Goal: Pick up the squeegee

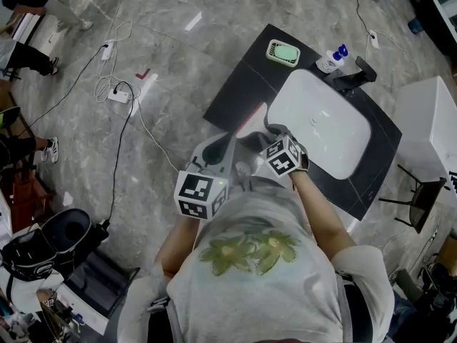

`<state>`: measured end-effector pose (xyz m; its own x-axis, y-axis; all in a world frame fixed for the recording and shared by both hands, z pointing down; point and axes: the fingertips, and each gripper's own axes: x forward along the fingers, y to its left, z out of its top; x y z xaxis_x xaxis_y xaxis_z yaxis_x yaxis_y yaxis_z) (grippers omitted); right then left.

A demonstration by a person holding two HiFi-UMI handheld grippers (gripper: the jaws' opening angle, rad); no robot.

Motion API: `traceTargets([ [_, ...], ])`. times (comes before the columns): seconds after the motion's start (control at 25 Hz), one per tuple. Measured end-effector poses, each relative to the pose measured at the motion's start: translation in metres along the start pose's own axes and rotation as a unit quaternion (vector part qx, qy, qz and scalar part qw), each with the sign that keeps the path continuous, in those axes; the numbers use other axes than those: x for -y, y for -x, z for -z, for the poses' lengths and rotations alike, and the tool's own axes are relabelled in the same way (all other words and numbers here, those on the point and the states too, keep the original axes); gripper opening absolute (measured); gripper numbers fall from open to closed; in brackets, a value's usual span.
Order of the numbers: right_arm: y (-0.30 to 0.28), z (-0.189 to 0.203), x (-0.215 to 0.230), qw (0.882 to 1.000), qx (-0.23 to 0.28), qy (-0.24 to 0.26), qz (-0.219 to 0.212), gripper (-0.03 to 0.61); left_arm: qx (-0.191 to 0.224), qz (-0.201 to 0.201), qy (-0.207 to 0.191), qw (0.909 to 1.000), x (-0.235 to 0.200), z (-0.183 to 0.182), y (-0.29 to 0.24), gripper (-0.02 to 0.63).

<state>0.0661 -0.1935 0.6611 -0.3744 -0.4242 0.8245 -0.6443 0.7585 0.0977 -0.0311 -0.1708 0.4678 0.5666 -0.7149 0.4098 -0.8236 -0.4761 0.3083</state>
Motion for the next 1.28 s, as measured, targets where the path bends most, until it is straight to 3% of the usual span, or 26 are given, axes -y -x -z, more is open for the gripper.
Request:
traceTargets([
  [0.44,0.022,-0.022,0.009,1.0,0.016,-0.025,0.008,0.103,0.001,0.004,-0.002,1.0,0.002,0.001,0.002,0.009],
  [1.28,0.087,-0.073,0.019,0.993,0.102,-0.039,0.046,0.103,0.002,0.017,-0.014,0.9997,0.018,0.002,0.004,0.009],
])
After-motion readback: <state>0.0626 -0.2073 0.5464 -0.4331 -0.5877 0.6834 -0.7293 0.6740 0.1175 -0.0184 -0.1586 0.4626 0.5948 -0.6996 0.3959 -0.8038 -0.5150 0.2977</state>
